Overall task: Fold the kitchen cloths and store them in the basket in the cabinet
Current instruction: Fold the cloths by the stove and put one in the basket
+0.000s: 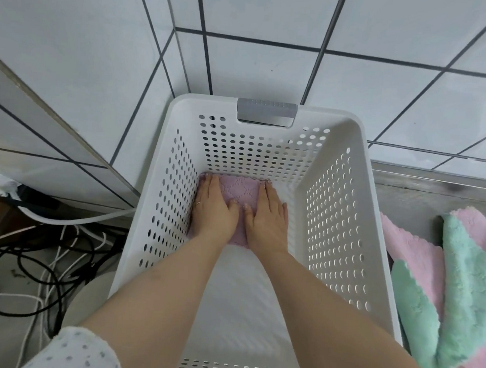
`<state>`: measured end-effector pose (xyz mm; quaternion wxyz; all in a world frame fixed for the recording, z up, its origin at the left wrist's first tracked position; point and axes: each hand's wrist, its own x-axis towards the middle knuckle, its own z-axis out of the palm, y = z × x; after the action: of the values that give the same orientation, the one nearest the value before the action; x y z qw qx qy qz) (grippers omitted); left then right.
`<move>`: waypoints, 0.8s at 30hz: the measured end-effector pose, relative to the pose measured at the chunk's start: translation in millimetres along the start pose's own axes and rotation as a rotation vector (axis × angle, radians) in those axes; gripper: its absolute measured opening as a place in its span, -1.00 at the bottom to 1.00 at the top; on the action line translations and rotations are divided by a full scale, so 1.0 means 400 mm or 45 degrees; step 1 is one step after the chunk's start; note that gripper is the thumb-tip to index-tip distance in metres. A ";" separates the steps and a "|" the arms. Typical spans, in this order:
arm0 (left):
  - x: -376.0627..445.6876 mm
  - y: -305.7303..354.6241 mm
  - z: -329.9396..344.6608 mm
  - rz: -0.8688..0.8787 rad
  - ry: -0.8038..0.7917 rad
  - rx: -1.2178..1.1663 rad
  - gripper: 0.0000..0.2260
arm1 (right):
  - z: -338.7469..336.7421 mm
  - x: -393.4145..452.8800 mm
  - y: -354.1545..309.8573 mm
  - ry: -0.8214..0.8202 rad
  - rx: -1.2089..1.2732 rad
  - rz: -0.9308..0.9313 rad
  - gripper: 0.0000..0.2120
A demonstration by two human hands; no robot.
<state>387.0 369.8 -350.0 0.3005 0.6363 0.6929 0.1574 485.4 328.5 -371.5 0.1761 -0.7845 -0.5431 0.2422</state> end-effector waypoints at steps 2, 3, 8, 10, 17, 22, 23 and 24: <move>-0.003 0.019 -0.023 -0.023 0.022 -0.177 -0.52 | -0.015 -0.002 -0.009 0.051 0.095 0.025 -0.44; -0.009 0.034 -0.040 -0.022 0.022 -0.232 -0.57 | -0.028 -0.004 -0.018 0.108 0.194 0.058 -0.45; -0.059 0.096 -0.119 -0.017 -0.011 -0.400 -0.66 | -0.123 -0.029 -0.074 0.385 0.831 0.345 -0.51; -0.084 0.121 -0.155 0.012 -0.020 -0.499 -0.72 | -0.172 -0.044 -0.091 0.372 0.939 0.400 -0.55; -0.198 0.183 -0.288 0.166 -0.041 -0.789 -0.78 | -0.343 -0.174 -0.157 0.434 1.056 0.292 -0.69; -0.267 0.188 -0.387 0.316 -0.212 -0.921 -0.83 | -0.413 -0.300 -0.185 0.564 1.095 0.236 -0.78; -0.281 0.189 -0.403 0.350 -0.243 -0.924 -0.83 | -0.422 -0.323 -0.193 0.602 1.127 0.225 -0.80; -0.296 0.188 -0.418 0.385 -0.287 -0.930 -0.84 | -0.429 -0.349 -0.204 0.654 1.157 0.220 -0.80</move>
<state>344.4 292.3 -150.6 0.5541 0.5958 0.4528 0.3646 480.0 223.6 -160.3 0.6051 -0.7050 -0.2562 0.2668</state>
